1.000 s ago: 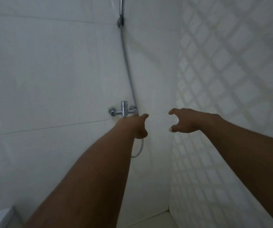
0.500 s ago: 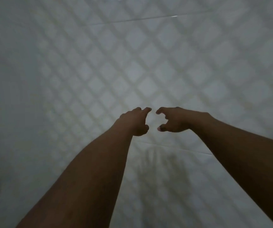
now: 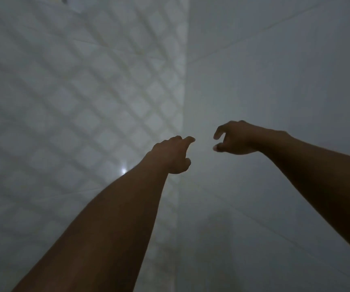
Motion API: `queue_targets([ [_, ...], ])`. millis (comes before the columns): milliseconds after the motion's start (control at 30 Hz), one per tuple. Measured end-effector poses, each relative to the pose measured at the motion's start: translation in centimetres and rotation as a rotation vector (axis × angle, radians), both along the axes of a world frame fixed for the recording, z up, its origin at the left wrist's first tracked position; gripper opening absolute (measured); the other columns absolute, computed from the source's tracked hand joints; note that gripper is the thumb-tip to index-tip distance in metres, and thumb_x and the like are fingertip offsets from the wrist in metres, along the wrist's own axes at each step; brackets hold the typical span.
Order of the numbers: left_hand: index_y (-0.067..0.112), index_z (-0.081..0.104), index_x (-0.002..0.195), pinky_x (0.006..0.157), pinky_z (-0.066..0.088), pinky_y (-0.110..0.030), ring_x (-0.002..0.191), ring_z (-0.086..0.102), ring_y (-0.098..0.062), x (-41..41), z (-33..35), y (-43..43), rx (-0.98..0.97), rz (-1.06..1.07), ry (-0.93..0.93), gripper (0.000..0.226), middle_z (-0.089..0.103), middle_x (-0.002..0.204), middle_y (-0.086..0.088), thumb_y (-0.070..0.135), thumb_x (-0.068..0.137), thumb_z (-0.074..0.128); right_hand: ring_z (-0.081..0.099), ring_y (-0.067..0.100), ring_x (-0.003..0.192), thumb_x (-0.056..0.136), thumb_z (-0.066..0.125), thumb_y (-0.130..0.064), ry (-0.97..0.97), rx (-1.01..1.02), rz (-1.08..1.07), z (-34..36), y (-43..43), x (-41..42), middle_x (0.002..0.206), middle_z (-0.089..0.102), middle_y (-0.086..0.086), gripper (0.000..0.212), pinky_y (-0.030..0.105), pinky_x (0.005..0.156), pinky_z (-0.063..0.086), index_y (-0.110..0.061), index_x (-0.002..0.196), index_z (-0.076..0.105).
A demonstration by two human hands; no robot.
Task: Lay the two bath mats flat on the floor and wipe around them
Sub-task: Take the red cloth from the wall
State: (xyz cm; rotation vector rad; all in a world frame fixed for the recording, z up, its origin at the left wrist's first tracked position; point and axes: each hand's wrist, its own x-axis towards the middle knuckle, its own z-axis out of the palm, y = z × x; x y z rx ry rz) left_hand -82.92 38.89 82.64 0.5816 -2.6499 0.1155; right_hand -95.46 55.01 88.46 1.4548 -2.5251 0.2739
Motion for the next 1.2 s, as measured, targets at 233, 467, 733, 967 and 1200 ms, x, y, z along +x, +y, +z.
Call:
queue_targets([
  [233,0.034,0.034,0.152,0.105,0.044,-0.046,0.133,0.049,-0.025,-10.2,4.3,15.5,-0.069,-0.347,0.081,0.061,0.052,0.146,0.0,0.04,0.095,0.056,0.072,0.019,0.085,0.089,0.067,-0.048,0.051,-0.135,-0.248,5.9,17.4,-1.0,0.077,0.075,0.002,0.03,0.032,0.076,0.056,-0.028,0.11,0.067],
  [467,0.032,0.042,0.147,0.097,0.046,-0.043,0.126,0.054,-0.023,-14.3,6.5,26.1,-0.151,-0.632,0.153,0.054,0.058,0.139,0.001,0.037,0.095,0.053,0.071,0.01,0.078,0.089,0.067,-0.049,0.188,-0.223,-0.492,9.7,29.6,0.9,0.081,0.076,0.0,0.025,0.028,0.072,0.051,-0.03,0.105,0.069],
  [733,0.03,0.056,0.135,0.086,0.051,-0.039,0.108,0.063,-0.021,-14.1,4.5,36.2,-0.157,-1.03,0.26,0.042,0.067,0.12,0.003,0.04,0.095,0.05,0.068,0.022,0.084,0.091,0.066,-0.03,0.385,-0.44,-0.803,8.2,40.0,4.3,0.084,0.072,0.003,0.016,0.035,0.084,0.056,-0.019,0.098,0.076],
  [967,0.029,0.051,0.139,0.092,0.052,-0.041,0.111,0.062,-0.023,-13.1,1.0,43.4,0.132,-1.165,0.079,0.062,0.065,0.123,0.001,0.06,0.088,0.063,0.063,0.033,0.103,0.087,0.064,-0.04,0.309,-0.511,-1.166,3.4,45.6,6.4,0.111,0.068,0.014,0.032,0.039,0.09,0.053,-0.02,0.112,0.065],
  [1200,0.019,0.059,0.118,0.087,0.054,-0.039,0.103,0.063,-0.025,-13.1,-0.4,48.3,0.415,-1.128,0.003,0.047,0.062,0.116,-0.002,0.048,0.085,0.073,0.065,0.034,0.098,0.091,0.068,-0.025,-0.048,-0.429,-1.193,-0.4,47.9,6.9,0.107,0.068,0.019,0.033,0.044,0.09,0.056,0.001,0.112,0.067],
])
